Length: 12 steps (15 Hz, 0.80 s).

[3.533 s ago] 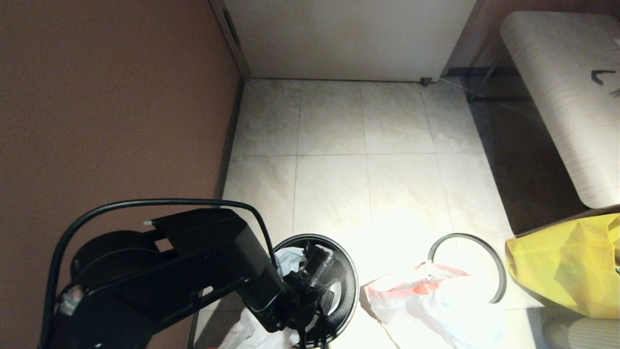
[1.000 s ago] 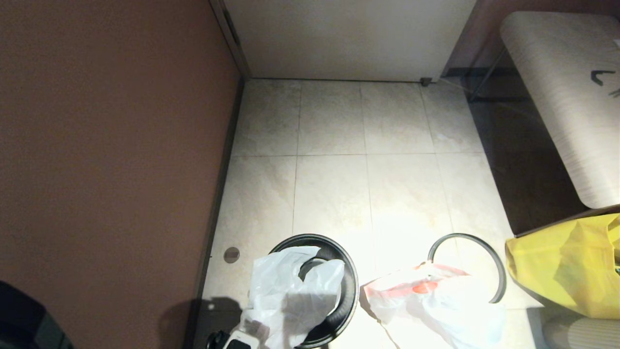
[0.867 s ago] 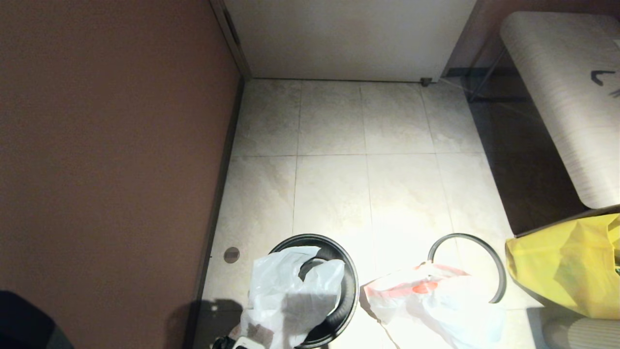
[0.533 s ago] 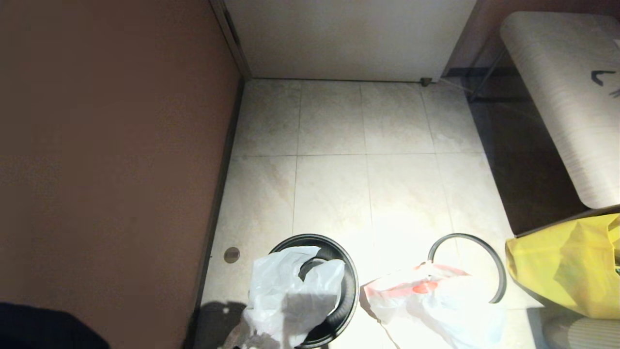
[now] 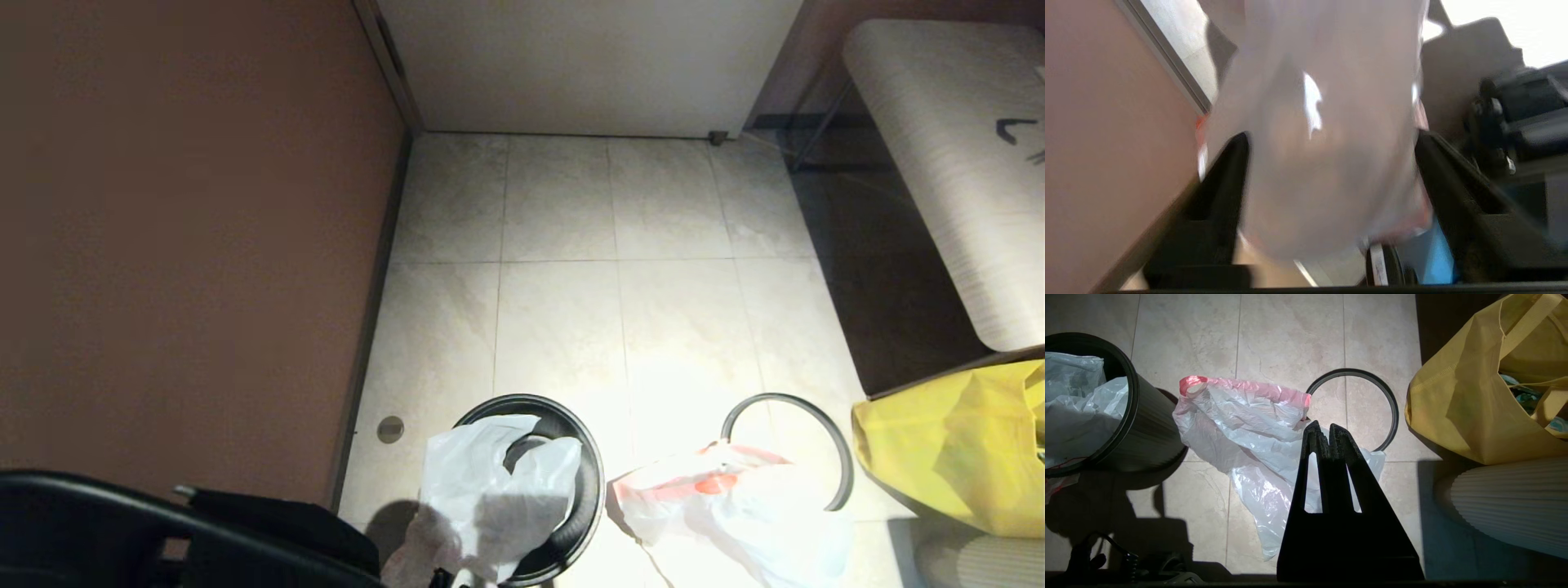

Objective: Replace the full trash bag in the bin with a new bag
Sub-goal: Put the new garbage bag on the trash can

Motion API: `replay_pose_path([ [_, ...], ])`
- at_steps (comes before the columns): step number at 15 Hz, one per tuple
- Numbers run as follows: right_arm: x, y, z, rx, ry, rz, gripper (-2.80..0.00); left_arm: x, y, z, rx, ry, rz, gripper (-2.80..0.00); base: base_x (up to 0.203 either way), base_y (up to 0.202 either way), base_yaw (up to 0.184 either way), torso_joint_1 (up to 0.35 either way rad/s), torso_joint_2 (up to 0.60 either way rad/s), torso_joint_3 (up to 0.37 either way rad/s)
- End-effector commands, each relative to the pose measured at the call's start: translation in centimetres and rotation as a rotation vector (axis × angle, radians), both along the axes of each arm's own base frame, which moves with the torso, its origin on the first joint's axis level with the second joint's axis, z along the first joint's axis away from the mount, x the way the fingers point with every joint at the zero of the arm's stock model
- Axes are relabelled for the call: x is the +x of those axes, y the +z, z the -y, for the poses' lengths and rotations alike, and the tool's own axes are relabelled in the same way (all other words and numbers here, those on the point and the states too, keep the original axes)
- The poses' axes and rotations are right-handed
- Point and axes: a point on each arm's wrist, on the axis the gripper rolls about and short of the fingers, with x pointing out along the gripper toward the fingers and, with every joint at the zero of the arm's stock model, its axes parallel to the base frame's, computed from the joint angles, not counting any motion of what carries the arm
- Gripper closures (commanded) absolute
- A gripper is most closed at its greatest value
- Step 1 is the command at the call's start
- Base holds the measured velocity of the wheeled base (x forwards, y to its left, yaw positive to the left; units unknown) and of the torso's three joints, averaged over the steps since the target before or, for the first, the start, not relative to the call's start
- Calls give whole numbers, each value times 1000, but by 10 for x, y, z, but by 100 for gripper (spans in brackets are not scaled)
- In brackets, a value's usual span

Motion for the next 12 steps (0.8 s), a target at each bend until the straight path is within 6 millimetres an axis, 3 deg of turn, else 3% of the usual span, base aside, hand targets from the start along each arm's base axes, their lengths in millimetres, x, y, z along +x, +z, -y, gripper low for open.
replay_pose_path([
  [1, 0, 0, 0, 0, 1, -2, 0, 6, 2, 0, -2, -8, 19, 0, 0, 0, 0, 0, 0, 0],
  [8, 0, 0, 0, 0, 1, -2, 0, 7, 5, -2, 4, -6, 29, 0, 0, 0, 0, 0, 0, 0],
  [10, 0, 0, 0, 0, 1, -2, 0, 17, 21, 0, -29, -5, 59, 0, 0, 0, 0, 0, 0, 0],
  [12, 0, 0, 0, 0, 1, -2, 0, 37, 52, 7, -91, -17, 120, 0, 0, 0, 0, 0, 0, 0],
])
